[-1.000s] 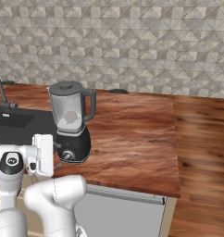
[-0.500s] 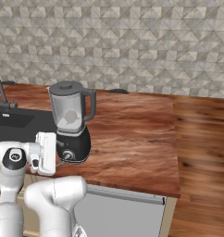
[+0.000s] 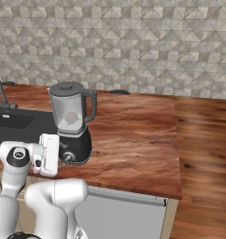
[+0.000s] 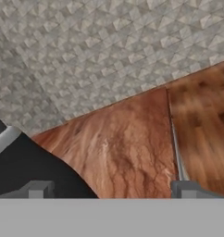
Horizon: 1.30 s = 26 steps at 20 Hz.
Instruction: Open the blender lid, put the tangerine in the blender, close the lid, and start the blender.
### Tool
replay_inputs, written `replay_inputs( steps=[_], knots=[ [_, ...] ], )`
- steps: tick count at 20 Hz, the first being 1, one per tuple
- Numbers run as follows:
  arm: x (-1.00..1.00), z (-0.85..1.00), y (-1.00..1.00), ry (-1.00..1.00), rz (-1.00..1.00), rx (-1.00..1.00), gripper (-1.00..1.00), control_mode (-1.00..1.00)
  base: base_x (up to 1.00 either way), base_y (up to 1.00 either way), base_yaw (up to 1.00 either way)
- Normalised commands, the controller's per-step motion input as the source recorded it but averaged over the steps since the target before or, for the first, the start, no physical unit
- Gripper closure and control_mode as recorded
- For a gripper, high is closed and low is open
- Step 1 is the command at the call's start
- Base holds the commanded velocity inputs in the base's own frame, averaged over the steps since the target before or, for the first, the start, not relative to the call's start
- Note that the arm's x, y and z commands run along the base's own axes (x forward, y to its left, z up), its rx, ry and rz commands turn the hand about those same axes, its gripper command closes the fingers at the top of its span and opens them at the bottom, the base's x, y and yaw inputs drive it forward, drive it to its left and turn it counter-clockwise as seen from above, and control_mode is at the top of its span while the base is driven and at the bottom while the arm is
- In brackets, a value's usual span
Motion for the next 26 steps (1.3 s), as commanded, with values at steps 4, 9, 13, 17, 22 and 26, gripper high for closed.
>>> replay_inputs(
  steps=[4,9,13,17,22,26],
  knots=[
    [0.20,-0.29,-0.14,0.00,0.00,0.00,-1.00,-1.00,0.00,0.00,0.00],
    [0.24,-0.31,-0.14,0.00,0.00,0.00,-1.00,-1.00,0.00,0.00,0.00],
    [0.23,-0.32,-0.15,0.00,0.00,0.00,-1.00,-1.00,0.00,0.00,0.00],
    [0.24,-0.32,-0.21,0.00,0.00,0.00,-1.00,-1.00,0.00,0.00,0.00],
    [0.26,-0.34,-0.33,-0.07,0.03,0.00,-1.00,-1.00,0.00,0.00,0.00],
    [0.20,-0.42,-0.46,-0.09,0.08,0.00,-1.00,-1.00,0.00,0.00,0.00]
  ],
)
